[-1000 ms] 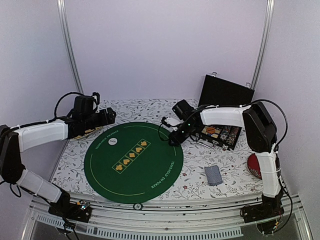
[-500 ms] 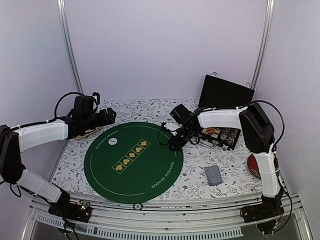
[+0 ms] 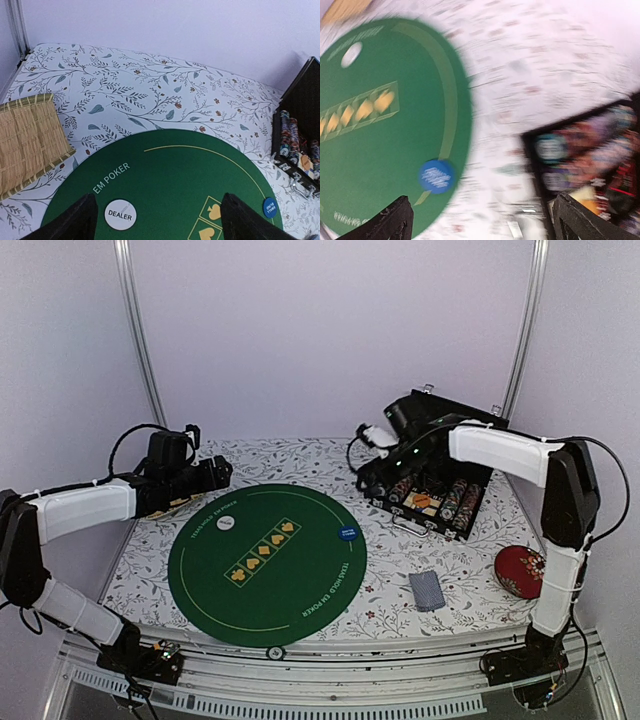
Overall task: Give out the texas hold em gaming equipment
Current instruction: Place the small blind button in the small blind area, then adjust the big blind button in the chip case.
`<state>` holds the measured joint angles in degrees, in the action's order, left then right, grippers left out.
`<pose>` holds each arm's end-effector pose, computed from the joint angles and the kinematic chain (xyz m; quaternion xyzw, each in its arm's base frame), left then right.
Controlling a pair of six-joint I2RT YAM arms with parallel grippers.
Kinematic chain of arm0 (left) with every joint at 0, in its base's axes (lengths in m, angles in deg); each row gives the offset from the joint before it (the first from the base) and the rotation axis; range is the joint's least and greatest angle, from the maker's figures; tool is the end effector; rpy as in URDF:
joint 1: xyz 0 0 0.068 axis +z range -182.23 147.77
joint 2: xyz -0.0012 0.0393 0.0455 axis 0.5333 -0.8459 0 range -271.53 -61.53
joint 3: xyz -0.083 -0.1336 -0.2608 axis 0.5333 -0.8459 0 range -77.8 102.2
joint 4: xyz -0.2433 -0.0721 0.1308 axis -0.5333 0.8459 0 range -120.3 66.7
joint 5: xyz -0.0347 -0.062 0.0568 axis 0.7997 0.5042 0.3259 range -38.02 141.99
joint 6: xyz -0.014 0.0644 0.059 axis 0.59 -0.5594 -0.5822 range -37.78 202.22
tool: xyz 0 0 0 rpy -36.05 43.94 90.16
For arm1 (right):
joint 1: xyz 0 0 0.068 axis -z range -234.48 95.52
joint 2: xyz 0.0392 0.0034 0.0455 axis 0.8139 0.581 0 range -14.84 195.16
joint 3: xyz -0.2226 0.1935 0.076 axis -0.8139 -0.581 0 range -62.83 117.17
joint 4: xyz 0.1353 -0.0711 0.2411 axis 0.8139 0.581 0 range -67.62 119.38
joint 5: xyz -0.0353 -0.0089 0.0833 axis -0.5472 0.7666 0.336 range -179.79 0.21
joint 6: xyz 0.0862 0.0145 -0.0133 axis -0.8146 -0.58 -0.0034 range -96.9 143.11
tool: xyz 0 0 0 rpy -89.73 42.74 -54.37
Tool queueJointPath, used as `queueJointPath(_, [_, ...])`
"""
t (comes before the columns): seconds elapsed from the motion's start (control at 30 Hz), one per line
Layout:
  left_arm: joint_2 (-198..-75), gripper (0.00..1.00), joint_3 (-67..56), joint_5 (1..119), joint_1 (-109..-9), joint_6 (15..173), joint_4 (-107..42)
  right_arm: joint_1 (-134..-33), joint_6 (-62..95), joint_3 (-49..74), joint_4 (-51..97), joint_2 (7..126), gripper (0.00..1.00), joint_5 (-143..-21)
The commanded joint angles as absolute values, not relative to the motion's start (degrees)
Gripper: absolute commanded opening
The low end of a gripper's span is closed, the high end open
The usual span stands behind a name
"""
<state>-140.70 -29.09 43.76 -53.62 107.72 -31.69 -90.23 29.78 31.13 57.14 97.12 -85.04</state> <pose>0.3398 -0.1211 0.2457 -0.0671 0.8579 -0.1444 0.4885 0.4011 0.2968 0.2408 -0.3549 0.8779 0.1181 0.2989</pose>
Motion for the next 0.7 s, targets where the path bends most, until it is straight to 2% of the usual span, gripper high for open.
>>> queueJointPath(0.0, [-140.0,0.87,-29.7,43.6,-54.0,107.4,-32.0,-79.6,22.4,32.5,62.8,98.6,0.97,-91.6])
queueJointPath(0.3, [-140.2,0.87,-29.2,43.8,-54.0,107.3,-31.5,-75.1,22.2,31.7,63.3,105.0,1.00,-90.8])
queueJointPath(0.37, [-140.2,0.88,-29.3,43.8,-54.0,107.4,-31.4,-74.7,22.1,31.7,62.9,106.2,0.93,-90.6])
queueJointPath(0.43, [-140.2,0.87,-29.4,43.7,-54.0,107.4,-31.4,-74.6,22.4,31.7,62.4,106.9,0.81,-89.7])
queueJointPath(0.67, [-140.9,0.88,-29.0,43.9,-54.0,107.6,-31.4,-74.9,22.5,30.0,61.7,108.1,0.79,-89.2])
